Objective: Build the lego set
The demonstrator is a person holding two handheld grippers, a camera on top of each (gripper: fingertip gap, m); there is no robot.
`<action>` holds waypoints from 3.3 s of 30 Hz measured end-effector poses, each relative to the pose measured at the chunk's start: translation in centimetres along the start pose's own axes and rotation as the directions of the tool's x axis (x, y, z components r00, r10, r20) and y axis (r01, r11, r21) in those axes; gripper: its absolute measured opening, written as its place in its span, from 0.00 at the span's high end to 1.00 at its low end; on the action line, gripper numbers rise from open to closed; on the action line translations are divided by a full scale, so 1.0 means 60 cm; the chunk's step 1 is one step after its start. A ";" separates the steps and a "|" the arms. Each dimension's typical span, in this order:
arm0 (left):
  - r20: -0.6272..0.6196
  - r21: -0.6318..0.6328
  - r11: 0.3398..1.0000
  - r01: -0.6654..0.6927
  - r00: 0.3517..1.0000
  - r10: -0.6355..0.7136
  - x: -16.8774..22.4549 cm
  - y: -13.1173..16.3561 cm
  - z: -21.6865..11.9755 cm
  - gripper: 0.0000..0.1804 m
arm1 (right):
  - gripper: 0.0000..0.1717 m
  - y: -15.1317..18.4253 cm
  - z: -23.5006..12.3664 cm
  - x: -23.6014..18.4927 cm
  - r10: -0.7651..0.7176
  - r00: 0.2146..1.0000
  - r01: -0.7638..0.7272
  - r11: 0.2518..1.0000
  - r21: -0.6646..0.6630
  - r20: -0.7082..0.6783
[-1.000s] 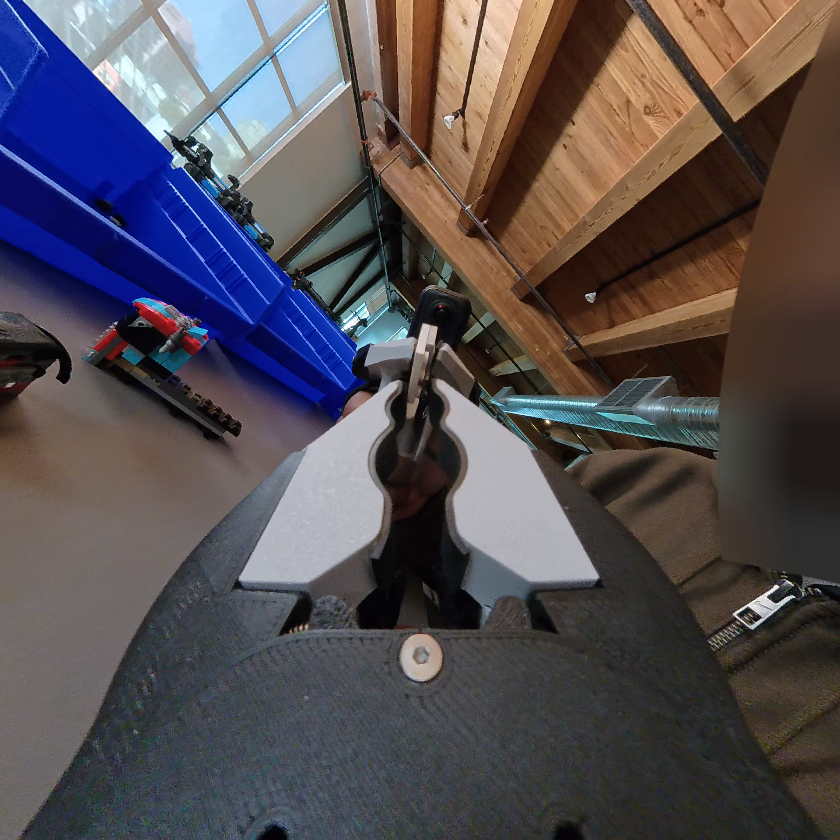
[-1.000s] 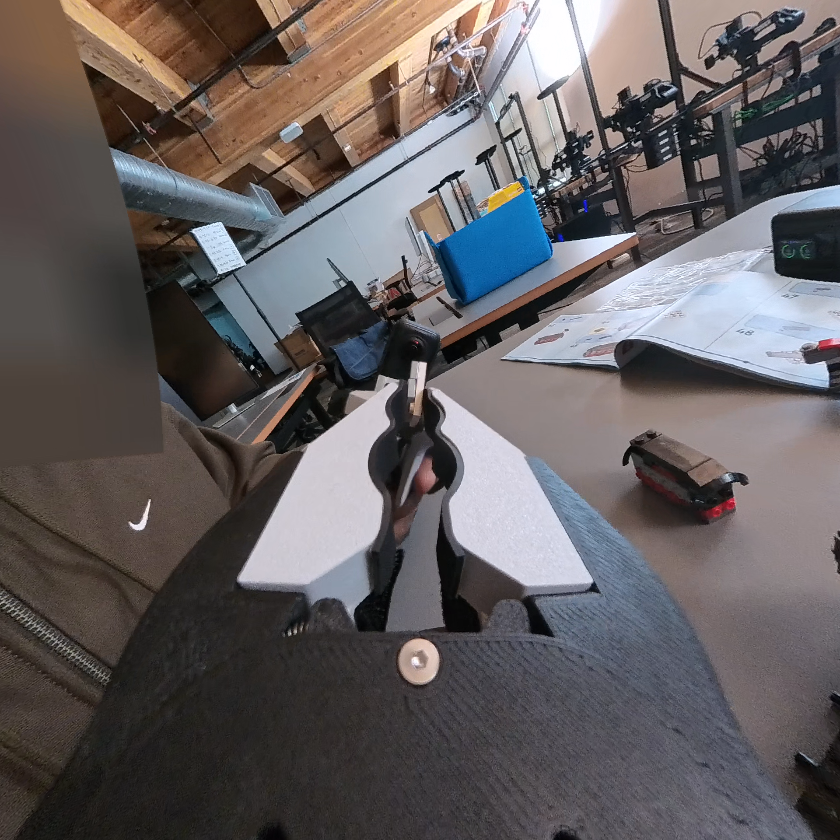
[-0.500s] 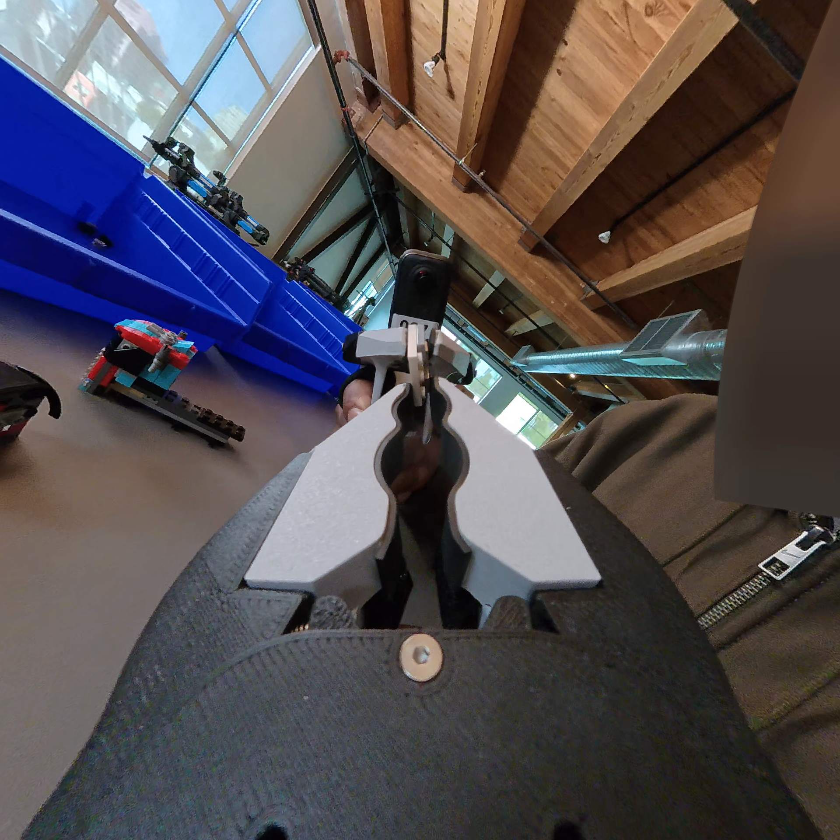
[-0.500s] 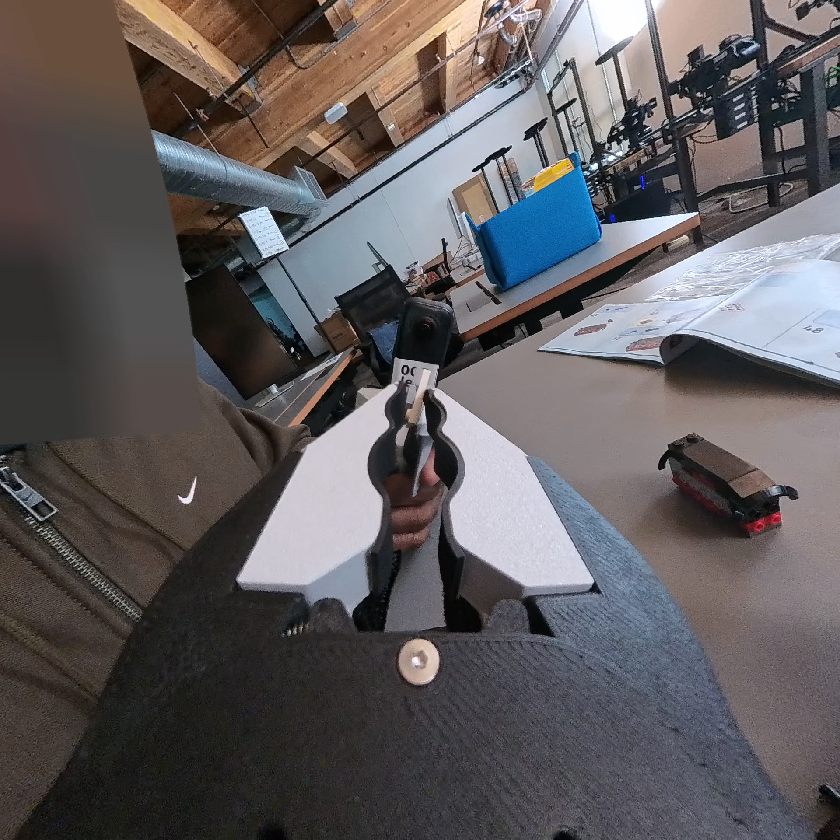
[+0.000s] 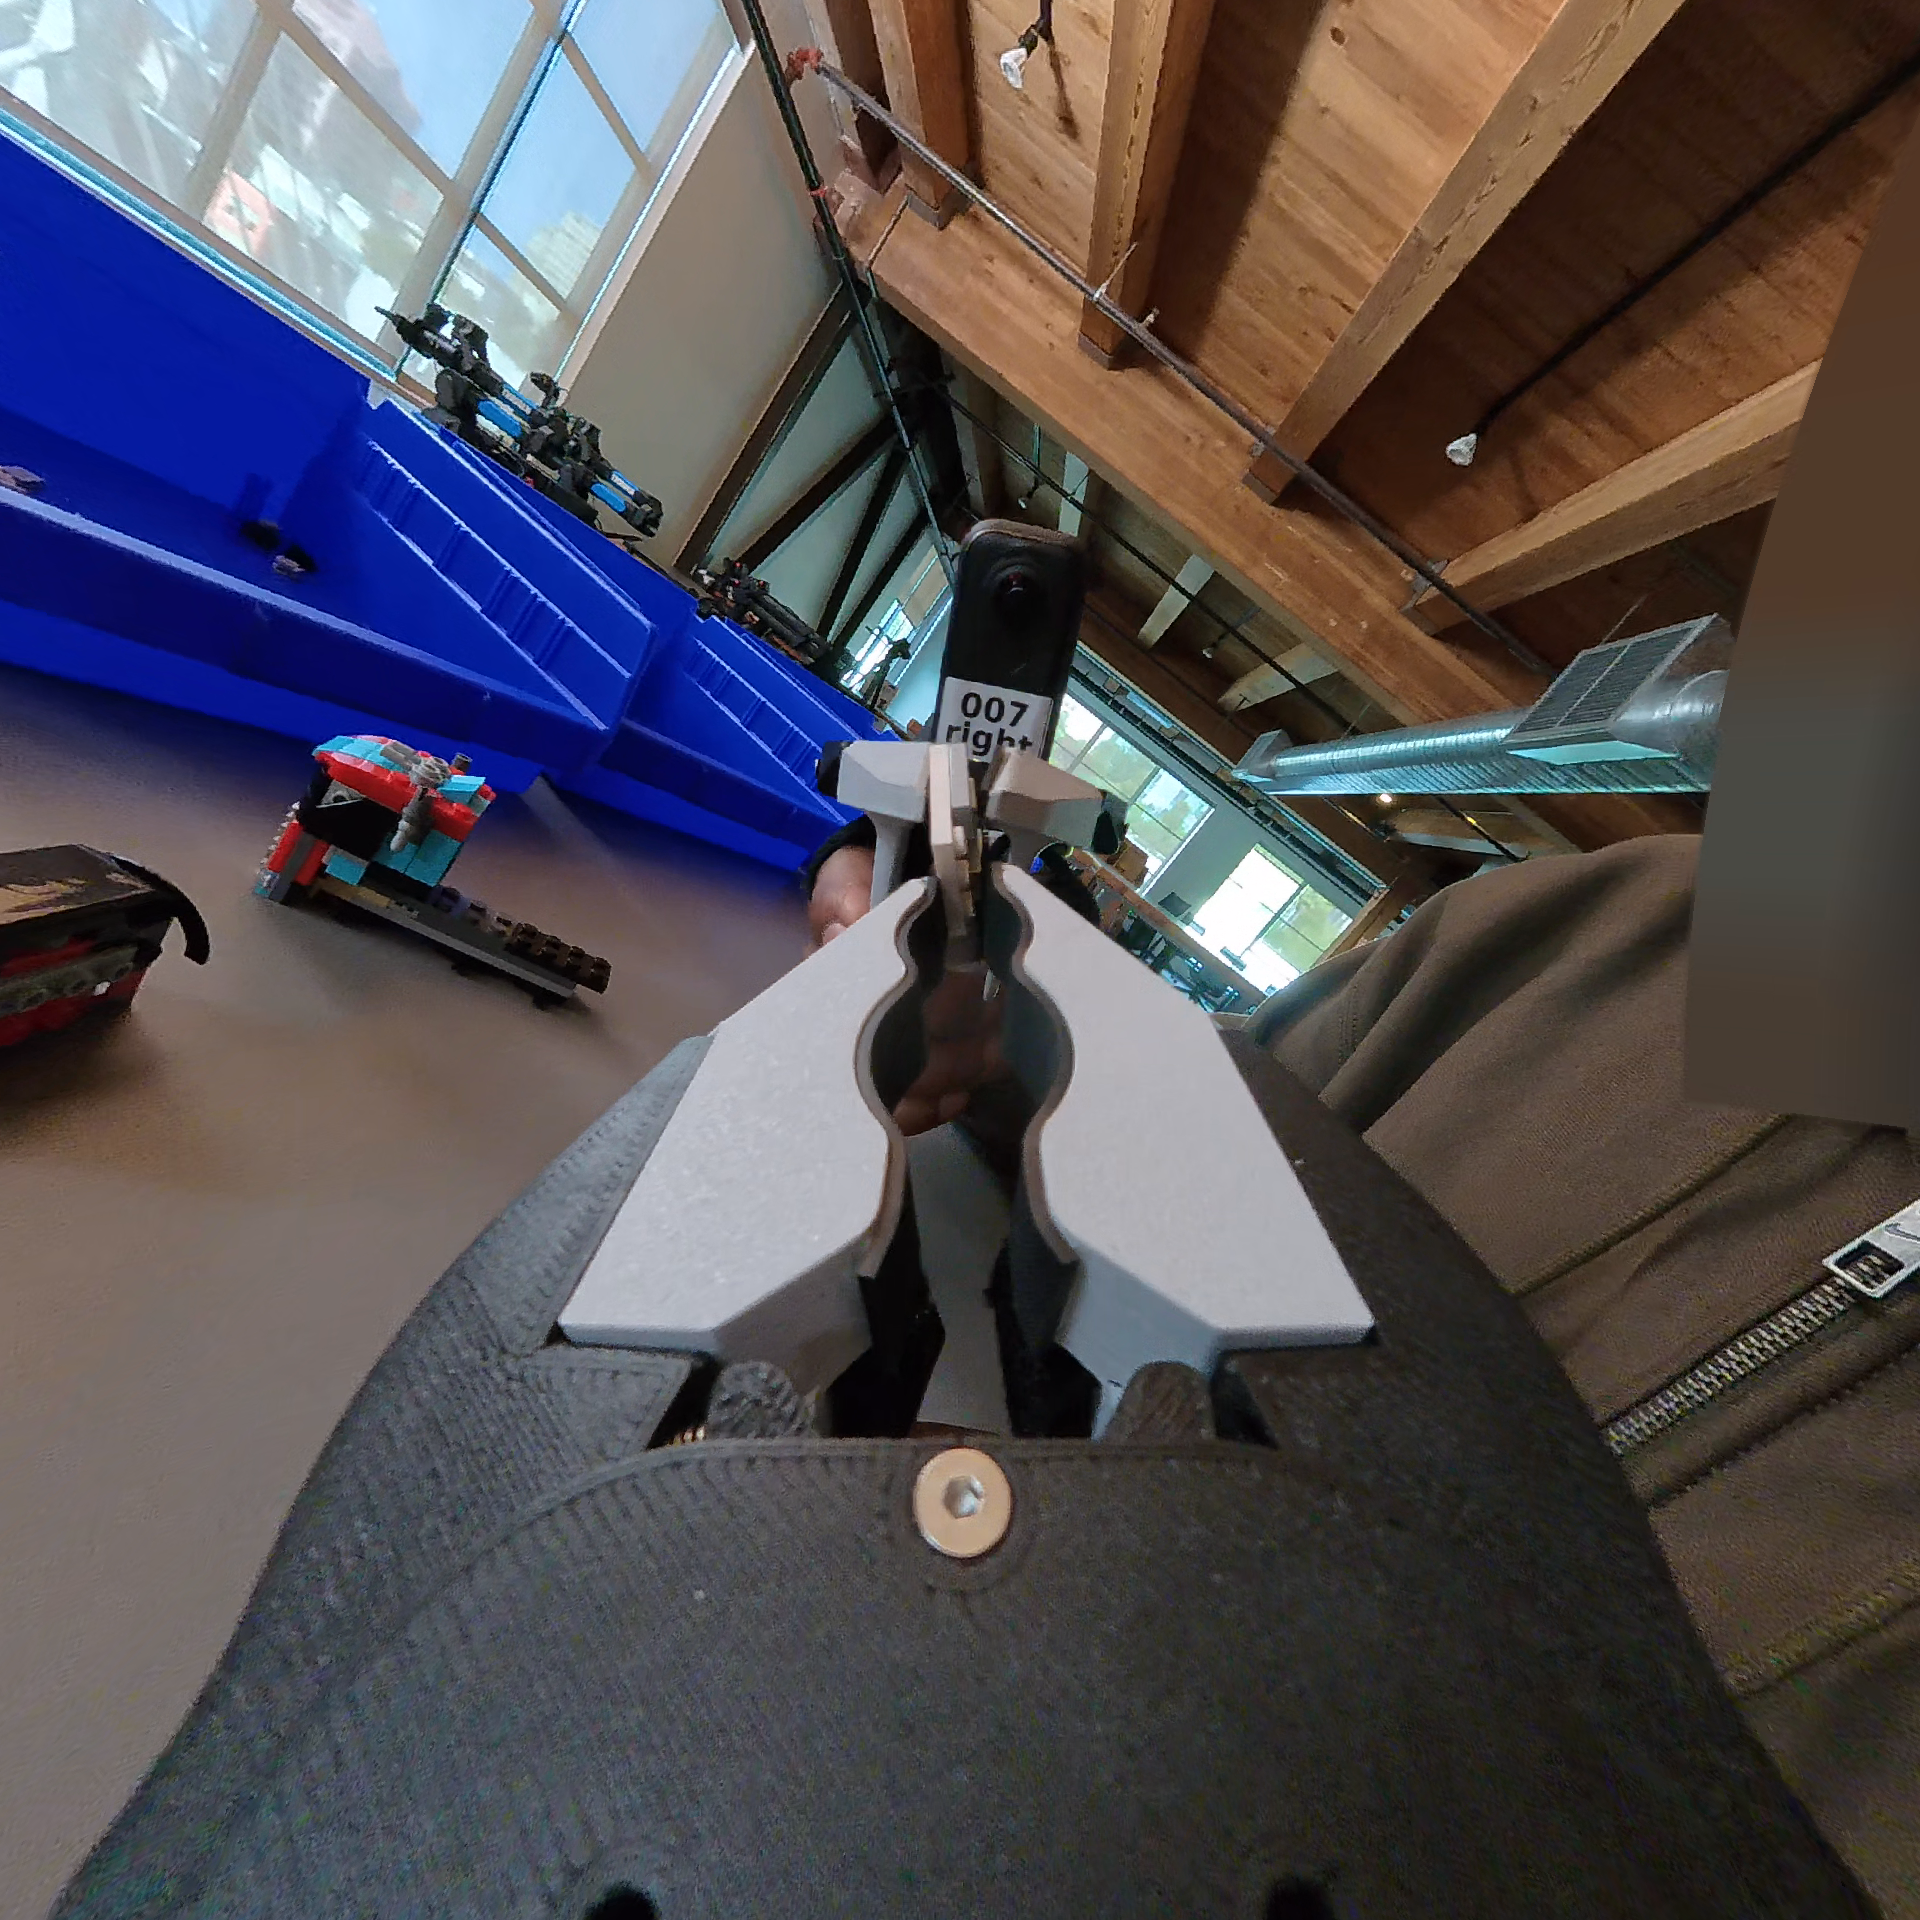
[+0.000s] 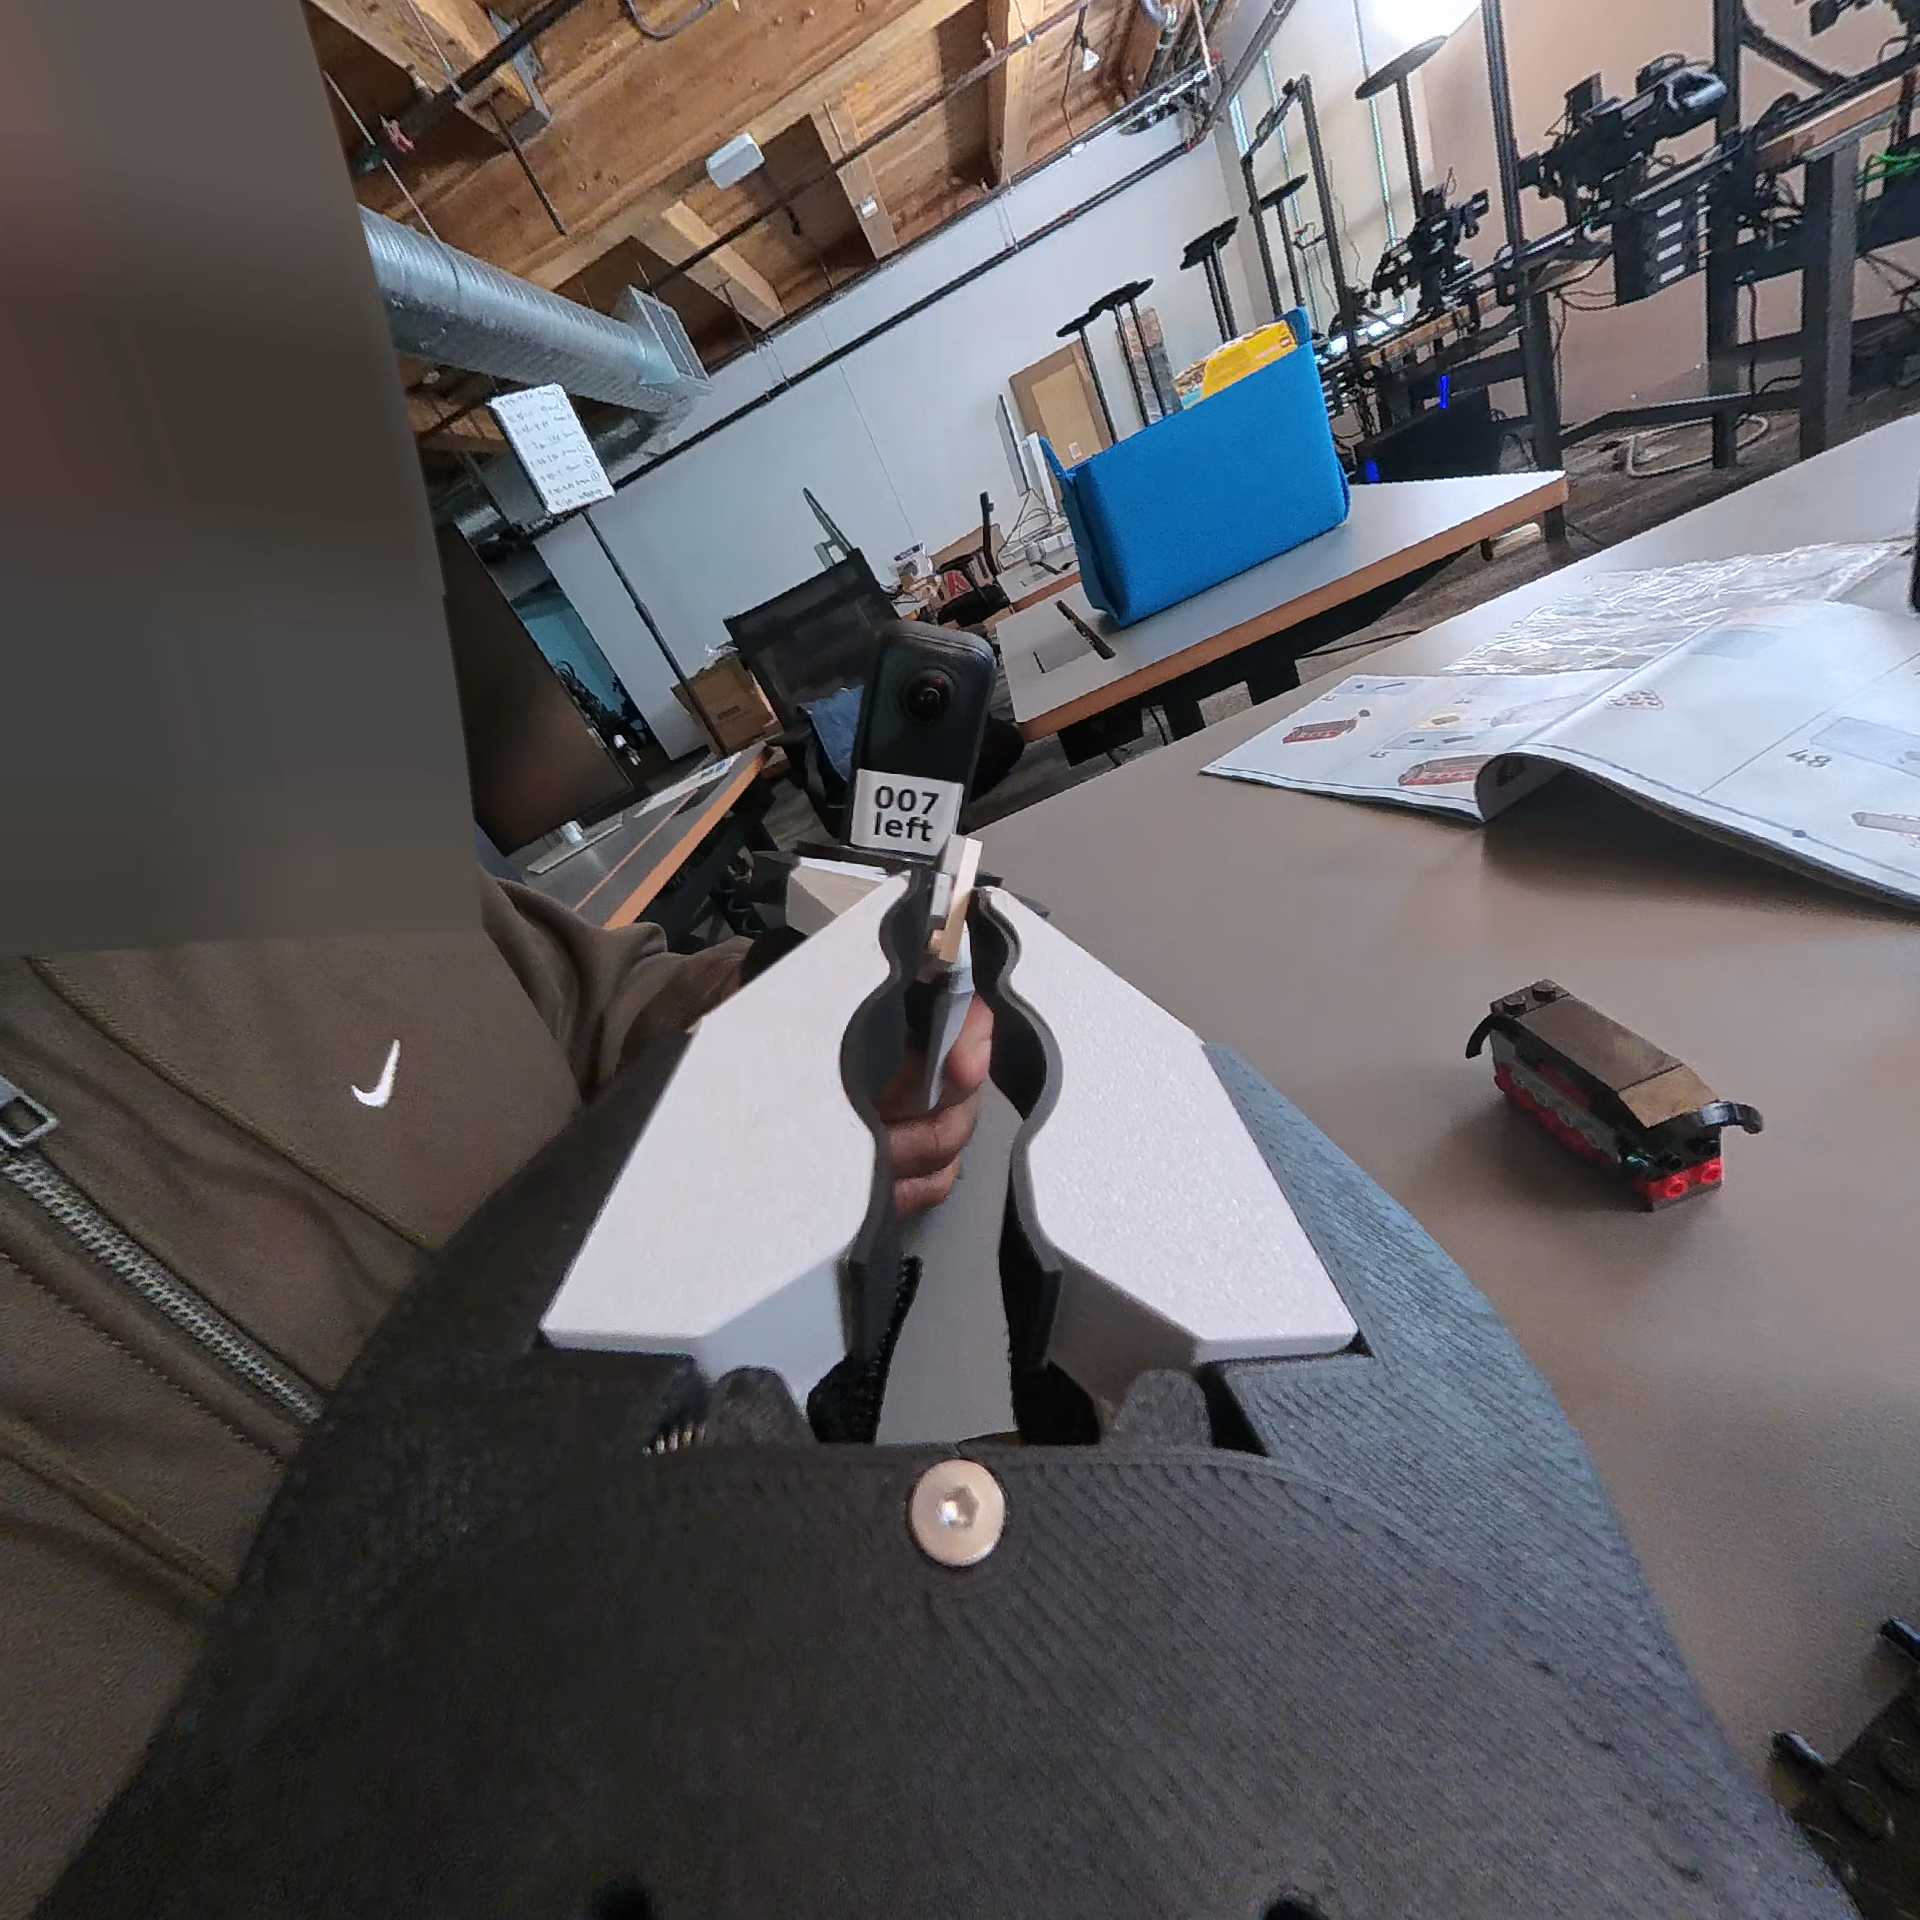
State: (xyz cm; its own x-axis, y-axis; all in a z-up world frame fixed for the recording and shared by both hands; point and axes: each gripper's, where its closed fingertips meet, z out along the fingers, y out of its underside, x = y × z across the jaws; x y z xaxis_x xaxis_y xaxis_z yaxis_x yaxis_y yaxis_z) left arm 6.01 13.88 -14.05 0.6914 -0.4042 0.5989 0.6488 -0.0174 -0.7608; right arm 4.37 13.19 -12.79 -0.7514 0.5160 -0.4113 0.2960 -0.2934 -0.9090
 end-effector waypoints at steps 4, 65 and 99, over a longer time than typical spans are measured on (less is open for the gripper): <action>0.009 -0.003 1.000 -0.028 1.000 0.028 0.001 0.000 0.000 0.96 | 0.95 -0.001 -0.001 -0.001 -0.037 0.999 0.037 0.999 0.001 -0.010; -0.006 0.180 0.948 0.264 0.964 -0.268 -0.043 -0.036 -0.022 0.97 | 0.86 0.024 0.007 0.040 0.278 0.958 -0.279 0.960 0.005 -0.062; 0.107 0.049 0.997 -0.066 0.992 0.060 -0.021 -0.015 -0.009 0.97 | 0.96 0.003 0.001 0.021 0.191 0.982 -0.190 0.980 0.057 -0.009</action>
State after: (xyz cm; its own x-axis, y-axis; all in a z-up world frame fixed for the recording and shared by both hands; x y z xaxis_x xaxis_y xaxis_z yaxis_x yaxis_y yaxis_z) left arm 4.38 13.88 -14.25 0.7593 -0.3046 0.5750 0.6165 0.0541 -0.7855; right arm 3.43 13.72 -13.44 -0.6761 0.4576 -0.5775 0.3993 -0.4312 -0.8091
